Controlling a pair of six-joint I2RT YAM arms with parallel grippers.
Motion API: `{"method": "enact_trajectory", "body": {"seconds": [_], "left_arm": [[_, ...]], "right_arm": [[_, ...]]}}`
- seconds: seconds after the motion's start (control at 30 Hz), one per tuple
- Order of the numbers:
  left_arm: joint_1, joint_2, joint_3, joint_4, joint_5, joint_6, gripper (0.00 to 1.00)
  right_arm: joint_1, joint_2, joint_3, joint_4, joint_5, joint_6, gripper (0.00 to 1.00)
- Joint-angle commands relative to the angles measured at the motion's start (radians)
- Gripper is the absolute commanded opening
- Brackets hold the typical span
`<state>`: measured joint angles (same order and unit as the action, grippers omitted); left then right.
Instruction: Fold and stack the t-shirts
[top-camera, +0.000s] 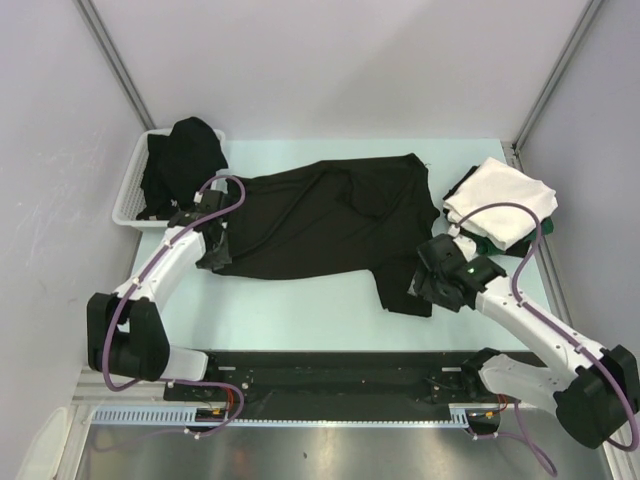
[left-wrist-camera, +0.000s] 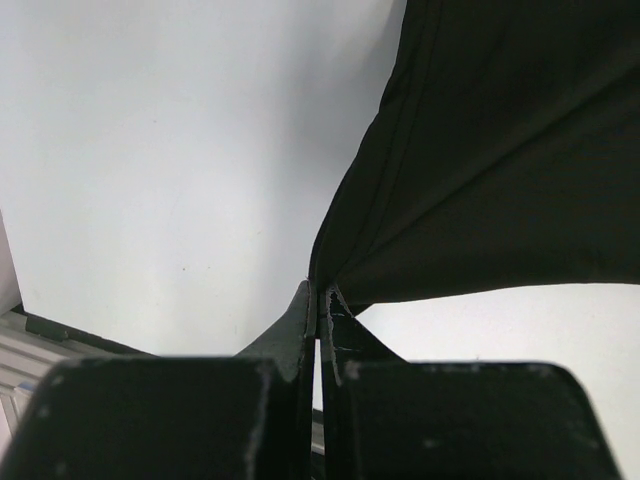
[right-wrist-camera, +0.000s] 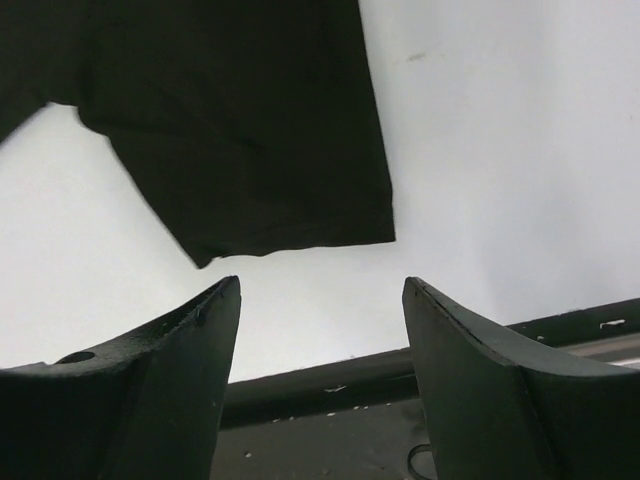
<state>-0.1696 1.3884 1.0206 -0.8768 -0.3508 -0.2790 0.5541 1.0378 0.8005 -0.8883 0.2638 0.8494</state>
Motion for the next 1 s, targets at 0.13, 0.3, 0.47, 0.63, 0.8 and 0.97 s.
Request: {"method": "enact_trajectory", "body": {"seconds": [0.13,0.3,0.47,0.63,0.8,0.97], "left_arm": [[0.007,-0.058,0.019,0.013,0.026,0.018,0.00],[0.007,-0.065,0.026,0.002,0.018,0.018,0.00],[0.007,-0.066,0.027,-0.007,0.006,0.017,0.00],[0.007,-0.071,0.030,-0.014,-0.016,0.014,0.00],[0.007,-0.074,0.027,-0.013,-0.011,0.014,0.00],[0.007,-0.071,0.029,-0.014,-0.002,0.018,0.00]], "right_arm": [[0.069,0.019,-0.112,0.123,0.130,0.108,0.70],[0.082,0.010,-0.147,0.130,0.149,0.096,0.69],[0.090,-0.027,-0.185,0.115,0.164,0.115,0.68],[0.116,-0.073,-0.224,0.085,0.189,0.160,0.67],[0.152,-0.107,-0.273,0.084,0.215,0.203,0.65],[0.162,-0.130,-0.311,0.138,0.224,0.205,0.63]]}}
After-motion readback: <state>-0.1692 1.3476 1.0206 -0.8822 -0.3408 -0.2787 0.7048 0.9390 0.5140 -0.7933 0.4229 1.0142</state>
